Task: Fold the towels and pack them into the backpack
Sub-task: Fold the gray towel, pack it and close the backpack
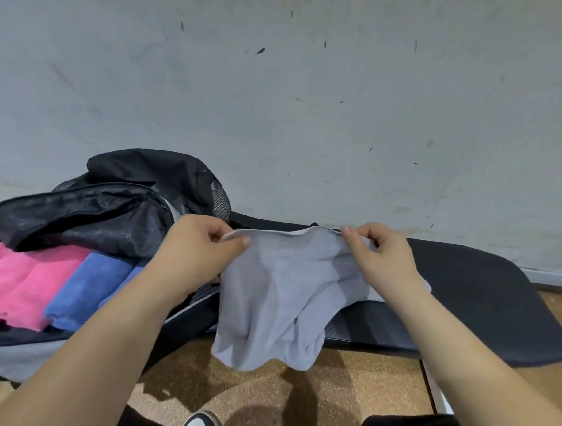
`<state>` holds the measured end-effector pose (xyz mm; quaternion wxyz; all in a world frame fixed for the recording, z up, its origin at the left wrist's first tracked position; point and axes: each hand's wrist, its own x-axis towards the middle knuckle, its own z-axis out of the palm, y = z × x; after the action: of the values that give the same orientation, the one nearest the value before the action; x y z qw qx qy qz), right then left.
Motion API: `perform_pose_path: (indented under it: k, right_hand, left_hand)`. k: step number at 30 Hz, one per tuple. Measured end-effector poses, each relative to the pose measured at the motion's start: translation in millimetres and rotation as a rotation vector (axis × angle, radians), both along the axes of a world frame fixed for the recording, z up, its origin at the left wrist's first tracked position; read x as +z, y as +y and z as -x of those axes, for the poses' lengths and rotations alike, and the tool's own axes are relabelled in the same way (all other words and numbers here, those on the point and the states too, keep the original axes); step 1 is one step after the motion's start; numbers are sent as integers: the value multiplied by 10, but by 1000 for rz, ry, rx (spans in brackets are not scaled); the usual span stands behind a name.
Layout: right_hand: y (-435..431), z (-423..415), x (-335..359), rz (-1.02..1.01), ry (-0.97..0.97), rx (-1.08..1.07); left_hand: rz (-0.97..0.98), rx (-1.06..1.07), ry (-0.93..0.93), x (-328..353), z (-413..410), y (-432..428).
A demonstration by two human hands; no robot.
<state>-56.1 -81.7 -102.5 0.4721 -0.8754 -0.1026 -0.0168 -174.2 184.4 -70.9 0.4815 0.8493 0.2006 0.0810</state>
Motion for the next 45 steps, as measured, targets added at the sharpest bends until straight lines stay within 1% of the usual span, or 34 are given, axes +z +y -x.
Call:
perform_pose_path:
  k: [2, 5, 6, 7, 9, 12, 13, 17, 18, 20, 23, 25, 26, 29, 32, 34, 37, 39, 42, 45]
  right_hand:
    - [131, 122, 11, -30, -14, 37]
    - [382, 278, 100, -76, -17, 156]
    - [460, 325, 134, -80, -17, 208]
    - [522, 361, 155, -86, -9, 256]
    - [584, 378, 182, -139, 47, 297]
    - [562, 355, 255, -216, 105, 288]
    - [541, 352, 280, -210, 106, 302]
    - [460, 327, 316, -217, 121, 385]
    - [415, 292, 302, -218, 145, 405]
    - [270, 183, 246, -134, 209, 482]
    - [30, 23, 153, 40, 352, 563]
    - [-97, -46, 89, 47, 407, 525]
    - [-152, -65, 70, 30, 415, 483]
    - [-282, -85, 0, -41, 412, 378]
    - [-362, -88, -44, -93, 328, 262]
    - [-341, -52, -22, -41, 171, 203]
    - [-169, 88, 85, 20, -52, 268]
    - [-32, 184, 137, 54, -142, 361]
    - [85, 274, 186, 19, -184, 452]
    - [76, 272, 212, -1, -132, 445]
  left_hand:
    - [-68, -160, -8, 11, 27, -166]
    - [-215, -488, -10, 38, 27, -420]
    - [-224, -524, -34, 27, 9, -463]
    - [-224, -509, -84, 17, -11, -489]
    - [-232, -378, -203, -9, -66, -512]
    - [-127, -155, -255, -38, -155, -505]
    - [-109, -143, -260, -63, -175, -494]
    - [-161, -342, -223, -90, -211, -455]
    - [-175, -350, -221, -84, -217, -447]
    - [-200, -269, -245, -62, -236, -419]
    - [-208, -36, -319, 13, -250, -298]
    - [-162, 100, -337, 46, -240, -155]
    - [-150, 133, -330, 46, -230, -97]
    - [-237, 98, -257, 21, -181, -53]
    - [-284, -60, -244, 18, -129, -152]
    - [-287, -195, -268, 16, -112, -257]
    - [-334, -377, -344, -43, -108, -465]
    - [-327, -418, -371, -97, -136, -575]
    - [-253, -395, -309, -142, -194, -628]
    - [-247, -453, -258, -157, -236, -612]
